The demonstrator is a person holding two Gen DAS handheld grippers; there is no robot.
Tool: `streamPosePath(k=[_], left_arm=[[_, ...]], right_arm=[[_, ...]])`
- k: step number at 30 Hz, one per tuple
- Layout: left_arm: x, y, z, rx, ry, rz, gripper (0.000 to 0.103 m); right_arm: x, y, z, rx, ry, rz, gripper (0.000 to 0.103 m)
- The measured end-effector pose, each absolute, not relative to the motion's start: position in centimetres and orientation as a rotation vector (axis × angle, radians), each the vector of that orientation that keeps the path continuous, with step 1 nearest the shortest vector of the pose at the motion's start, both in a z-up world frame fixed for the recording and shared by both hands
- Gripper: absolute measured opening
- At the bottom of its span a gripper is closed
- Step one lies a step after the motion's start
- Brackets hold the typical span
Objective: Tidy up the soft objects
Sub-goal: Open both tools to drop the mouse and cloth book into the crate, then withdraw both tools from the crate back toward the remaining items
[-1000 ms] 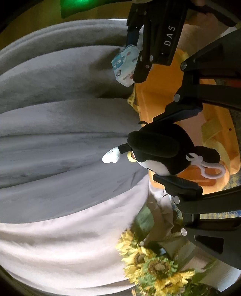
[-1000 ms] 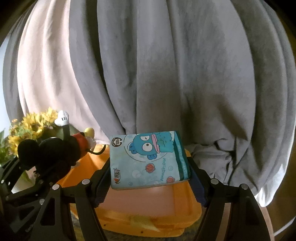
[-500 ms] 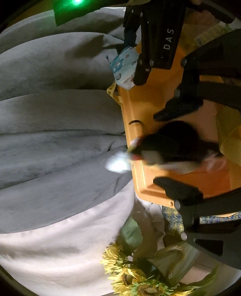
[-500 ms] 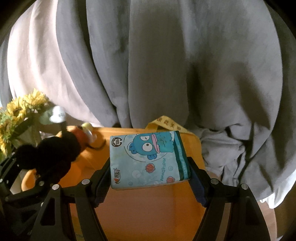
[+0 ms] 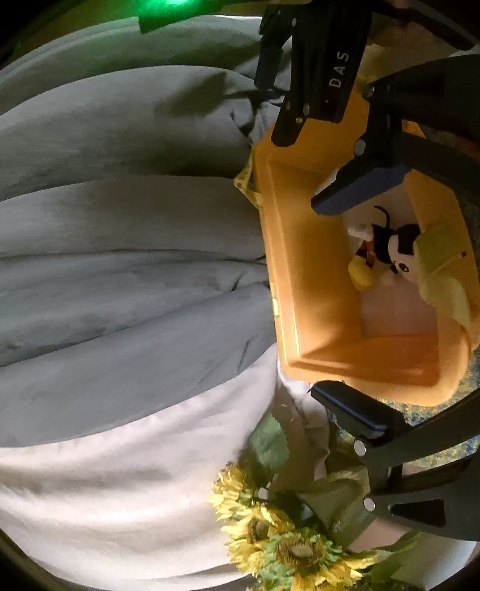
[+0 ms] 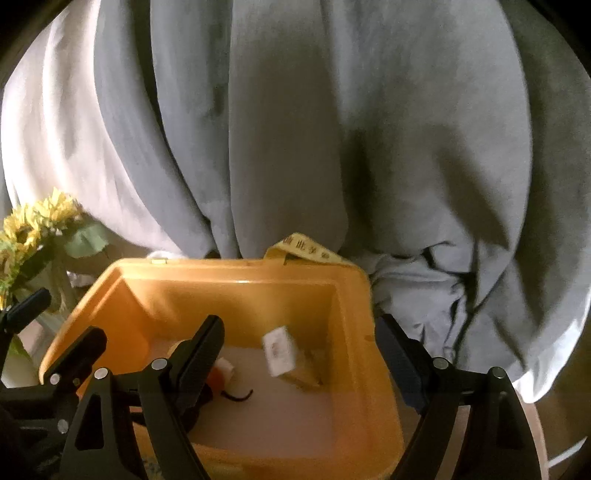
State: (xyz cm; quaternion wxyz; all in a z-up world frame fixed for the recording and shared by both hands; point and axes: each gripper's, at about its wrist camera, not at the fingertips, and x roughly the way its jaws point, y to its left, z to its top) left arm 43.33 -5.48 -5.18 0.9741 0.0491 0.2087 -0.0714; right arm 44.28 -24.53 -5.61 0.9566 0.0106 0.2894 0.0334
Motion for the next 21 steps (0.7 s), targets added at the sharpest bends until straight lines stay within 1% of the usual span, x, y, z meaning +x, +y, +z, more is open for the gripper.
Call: streamPosePath(k=[2,4,8,21], left_arm=[[42.4,-5.3,-4.5,0.094,0.407,-0.139,0.094],[41.4,-5.2,-3.7,0.089,0.389,-0.131,0.099],[39.2,-5.2,-2.5,0.091,0.358,-0.132,0.102],[31.9,-5.8,-1.2,0.100,0.348,-0.142,0.102]], right_arm=[[43.3,-24.8,-4.8,0.025,0.568,0.059,0.084],[42.2,-25.1,-4.1,0.033,0.551,0.049,0.084],[39.7,-25.5,-2.6,0.022,0.514,0.025,0.084],[31.7,-26.9,-0.3,0.028,0.455,0.003,0.084]])
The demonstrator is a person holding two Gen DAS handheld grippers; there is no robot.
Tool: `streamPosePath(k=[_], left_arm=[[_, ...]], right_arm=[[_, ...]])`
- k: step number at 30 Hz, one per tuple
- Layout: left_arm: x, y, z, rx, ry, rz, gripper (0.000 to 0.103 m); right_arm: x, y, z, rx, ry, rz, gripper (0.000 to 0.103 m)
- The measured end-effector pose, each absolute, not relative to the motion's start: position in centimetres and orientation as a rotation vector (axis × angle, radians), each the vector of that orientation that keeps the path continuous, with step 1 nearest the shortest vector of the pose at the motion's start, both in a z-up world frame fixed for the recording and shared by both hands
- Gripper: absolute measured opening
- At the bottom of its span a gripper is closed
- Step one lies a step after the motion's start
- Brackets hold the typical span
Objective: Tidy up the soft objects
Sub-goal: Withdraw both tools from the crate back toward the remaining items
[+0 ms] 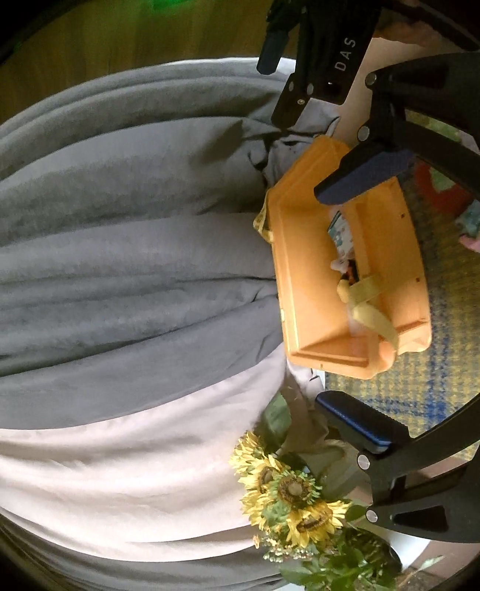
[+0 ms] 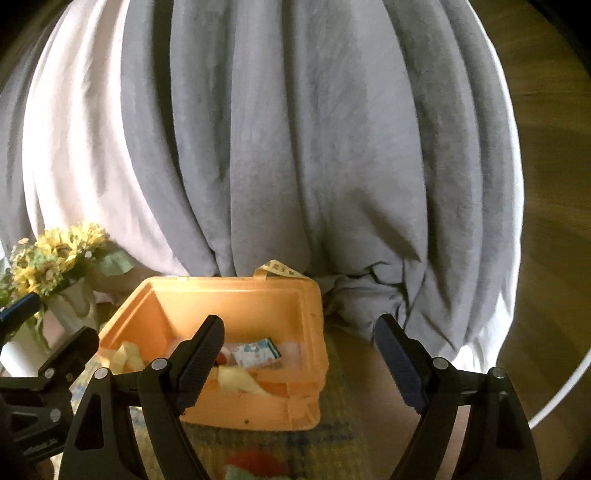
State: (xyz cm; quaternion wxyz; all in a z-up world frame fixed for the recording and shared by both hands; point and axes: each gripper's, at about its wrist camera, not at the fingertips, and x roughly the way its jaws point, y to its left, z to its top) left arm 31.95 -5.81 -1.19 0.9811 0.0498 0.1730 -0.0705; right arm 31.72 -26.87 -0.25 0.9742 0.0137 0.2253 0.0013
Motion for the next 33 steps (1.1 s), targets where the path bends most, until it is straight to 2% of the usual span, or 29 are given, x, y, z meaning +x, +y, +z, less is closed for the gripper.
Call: streamPosePath(k=[19,33], left_arm=[[23.3,-6.4,-3.0,0.161,0.408,-0.142,0.102],[20.4,-7.7,-8.0,0.237,0.515,-0.161,0.102]], right_arm=[[22.8,-28.0,-1.5,0.059,0.506,0.016,0.084],[19.9,-27.0,-4.9,0.046,0.623,0.079,0.084]])
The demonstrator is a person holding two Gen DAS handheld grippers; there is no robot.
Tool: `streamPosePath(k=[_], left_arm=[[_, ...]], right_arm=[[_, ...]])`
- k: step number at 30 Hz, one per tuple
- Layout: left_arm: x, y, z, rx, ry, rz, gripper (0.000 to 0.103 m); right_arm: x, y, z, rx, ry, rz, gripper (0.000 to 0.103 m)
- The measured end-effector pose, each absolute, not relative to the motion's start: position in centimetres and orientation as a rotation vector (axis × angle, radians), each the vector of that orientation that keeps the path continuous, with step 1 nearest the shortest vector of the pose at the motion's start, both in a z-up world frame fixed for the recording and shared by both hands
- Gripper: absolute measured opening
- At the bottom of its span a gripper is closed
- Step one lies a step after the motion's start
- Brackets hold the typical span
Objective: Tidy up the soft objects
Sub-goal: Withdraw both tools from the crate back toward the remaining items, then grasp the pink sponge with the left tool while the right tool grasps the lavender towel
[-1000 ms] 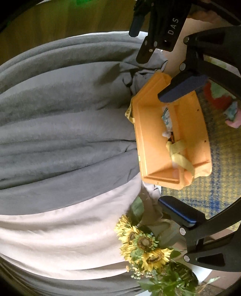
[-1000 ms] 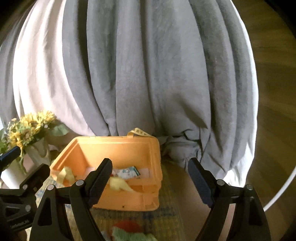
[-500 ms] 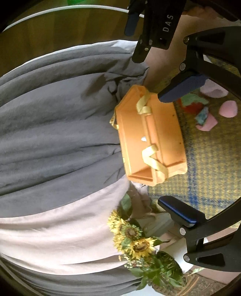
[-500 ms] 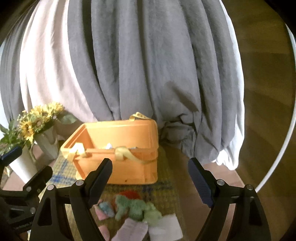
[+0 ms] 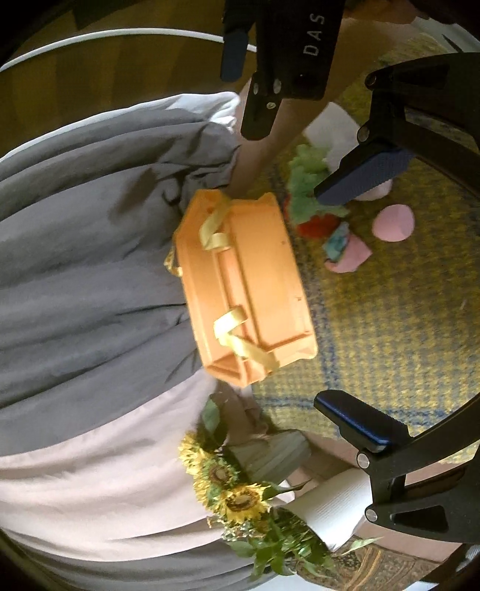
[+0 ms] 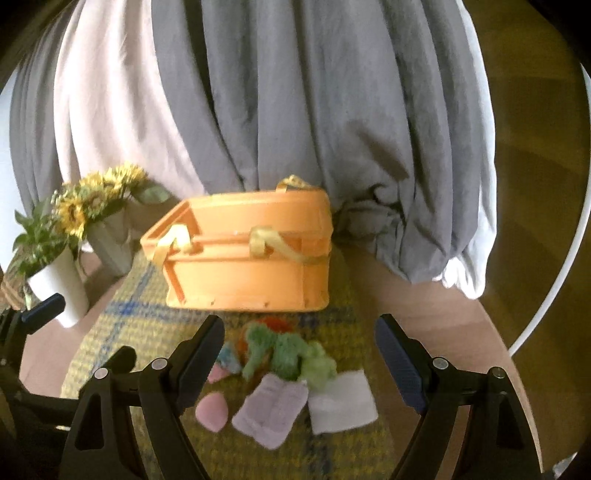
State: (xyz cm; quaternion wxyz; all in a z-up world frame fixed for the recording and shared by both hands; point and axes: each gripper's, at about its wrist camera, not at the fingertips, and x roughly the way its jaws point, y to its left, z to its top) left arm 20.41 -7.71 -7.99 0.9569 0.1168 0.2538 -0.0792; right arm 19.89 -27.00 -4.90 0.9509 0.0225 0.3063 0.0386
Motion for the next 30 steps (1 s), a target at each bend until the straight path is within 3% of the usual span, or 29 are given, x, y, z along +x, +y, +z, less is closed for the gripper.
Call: streamPosePath(k=[12,23,30], left_arm=[[19.6,-8.7,-12.5,0.224,0.639,-0.177,0.100],[20.7,-9.5,-16.9,0.186,0.741,-0.202,0.089],[21.9,-10.2,-18.6,0.144,0.784,-0.219,0.084]], right_arm=[[19.3,-26.6,-9.1,0.107,0.782,0.177,0.084],[20.7,-26.0,-12.8,0.143,0.888,0.199,0.083],[22.3,-26.4,-15.1,0.202,0.958,0.192,0.076]])
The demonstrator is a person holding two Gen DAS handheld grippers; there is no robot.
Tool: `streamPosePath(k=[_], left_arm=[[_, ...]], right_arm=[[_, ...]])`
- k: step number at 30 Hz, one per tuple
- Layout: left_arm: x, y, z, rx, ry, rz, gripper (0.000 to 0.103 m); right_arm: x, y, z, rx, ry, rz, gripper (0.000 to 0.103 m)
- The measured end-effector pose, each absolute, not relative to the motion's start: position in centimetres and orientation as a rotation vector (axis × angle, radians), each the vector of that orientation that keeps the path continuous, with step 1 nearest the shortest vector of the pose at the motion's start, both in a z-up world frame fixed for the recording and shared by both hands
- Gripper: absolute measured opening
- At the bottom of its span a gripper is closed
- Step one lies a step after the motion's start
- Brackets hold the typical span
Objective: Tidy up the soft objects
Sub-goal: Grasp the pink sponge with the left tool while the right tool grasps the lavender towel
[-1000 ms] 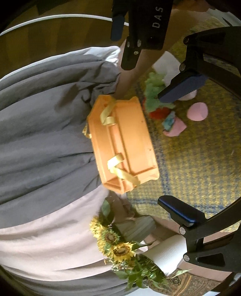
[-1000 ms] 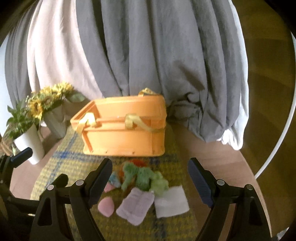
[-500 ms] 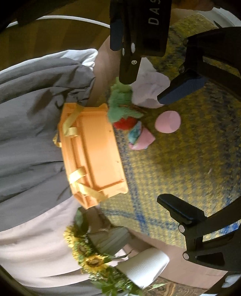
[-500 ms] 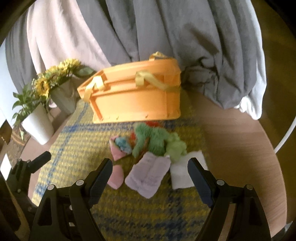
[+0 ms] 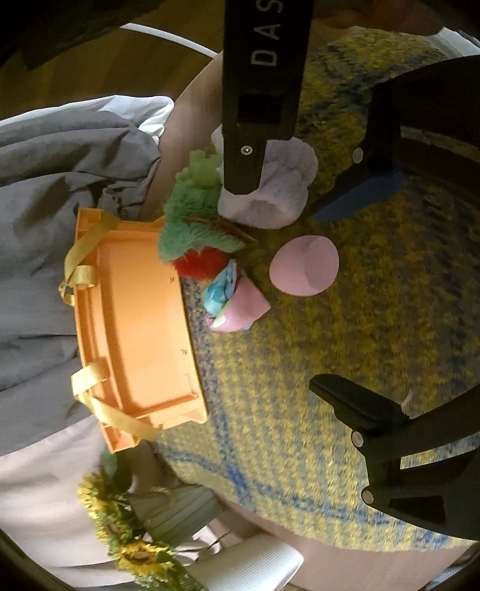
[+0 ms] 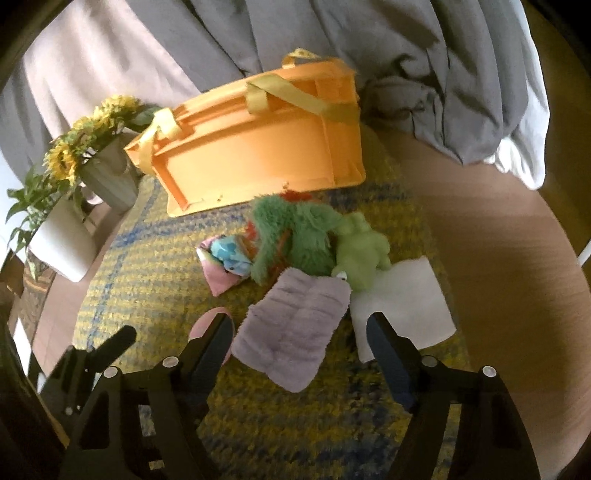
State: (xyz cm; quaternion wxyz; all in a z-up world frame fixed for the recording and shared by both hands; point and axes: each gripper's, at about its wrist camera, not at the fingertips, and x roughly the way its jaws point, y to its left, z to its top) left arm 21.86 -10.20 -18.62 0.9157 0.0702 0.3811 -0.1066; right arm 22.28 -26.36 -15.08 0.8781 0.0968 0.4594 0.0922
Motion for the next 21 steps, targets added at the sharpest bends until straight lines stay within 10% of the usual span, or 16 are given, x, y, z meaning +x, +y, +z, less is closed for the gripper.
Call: streamPosePath(k=[12,21], left_arm=[[23.1,-11.3,-20.3,0.153,0.806,-0.233,0.069],[23.6,-11.6,-20.6,0.129,0.837,-0.257,0.048]], right_arm=[[23.4,-25.9,-16.7,0.243,1.003,0.266,0.067],[24.0,-26.2,-17.8,0.268,1.039,0.283,0.041]])
